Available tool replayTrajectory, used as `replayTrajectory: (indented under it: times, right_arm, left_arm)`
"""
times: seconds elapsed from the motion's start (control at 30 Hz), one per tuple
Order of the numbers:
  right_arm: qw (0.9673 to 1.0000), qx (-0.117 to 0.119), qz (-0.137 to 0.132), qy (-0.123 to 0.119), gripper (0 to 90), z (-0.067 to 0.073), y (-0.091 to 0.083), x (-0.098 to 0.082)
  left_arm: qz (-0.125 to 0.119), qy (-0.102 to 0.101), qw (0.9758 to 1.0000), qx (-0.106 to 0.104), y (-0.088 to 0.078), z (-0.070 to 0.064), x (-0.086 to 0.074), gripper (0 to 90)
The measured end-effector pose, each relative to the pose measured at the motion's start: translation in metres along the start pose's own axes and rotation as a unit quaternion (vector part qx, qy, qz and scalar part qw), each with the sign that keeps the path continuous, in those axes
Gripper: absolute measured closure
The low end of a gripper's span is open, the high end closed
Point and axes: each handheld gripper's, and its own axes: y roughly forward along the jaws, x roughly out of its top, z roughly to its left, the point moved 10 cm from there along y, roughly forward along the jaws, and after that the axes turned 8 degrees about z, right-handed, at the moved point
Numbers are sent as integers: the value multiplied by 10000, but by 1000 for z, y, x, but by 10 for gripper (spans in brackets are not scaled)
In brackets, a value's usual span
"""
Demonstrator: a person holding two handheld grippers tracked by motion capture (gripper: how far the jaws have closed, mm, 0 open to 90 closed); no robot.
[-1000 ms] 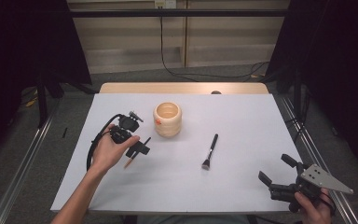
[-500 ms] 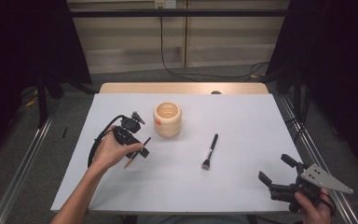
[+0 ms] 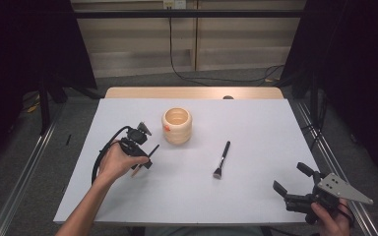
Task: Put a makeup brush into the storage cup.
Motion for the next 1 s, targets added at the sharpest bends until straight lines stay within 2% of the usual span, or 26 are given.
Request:
replayTrajectory:
  times: [0.03, 0.2, 0.5, 0.6, 0.63, 0.7, 0.8, 0.93, 0.97, 1.0]
  right_arm:
    - [10000, -3, 2, -7, 0, 0, 0, 0]
    - [10000, 6, 11, -56, 0, 0, 0, 0]
    - [10000, 6, 12, -48, 0, 0, 0, 0]
    - [10000, 8, 9, -28, 0, 0, 0, 0]
    - [10000, 16, 22, -72, 0, 0, 0, -1]
    - [10000, 21, 24, -73, 0, 0, 0, -1]
    - [10000, 24, 33, -70, 0, 1, 0, -1]
    - [10000, 20, 27, -80, 0, 0, 0, -1]
    - [10000, 18, 25, -81, 0, 1, 0, -1]
    - [10000, 25, 24, -76, 0, 1, -1, -1]
  left_arm:
    - [45, -9, 10000, 23, 1, 1, -1, 528]
    - [206, -89, 9997, 28, 6, 4, -3, 563]
    - [397, -147, 9989, 192, 15, 8, -3, 638]
    - [417, -126, 9985, 338, 15, 12, -4, 721]
    - [403, -164, 9985, 323, 15, 12, -4, 761]
    - [411, -167, 9985, 331, 16, 13, -3, 779]
    - [530, -138, 9974, 459, 16, 12, -3, 781]
    - [629, 14, 9964, 575, 17, 11, -1, 790]
    - [612, 58, 9966, 546, 17, 11, -2, 795]
    - [581, 16, 9971, 497, 17, 11, -2, 798]
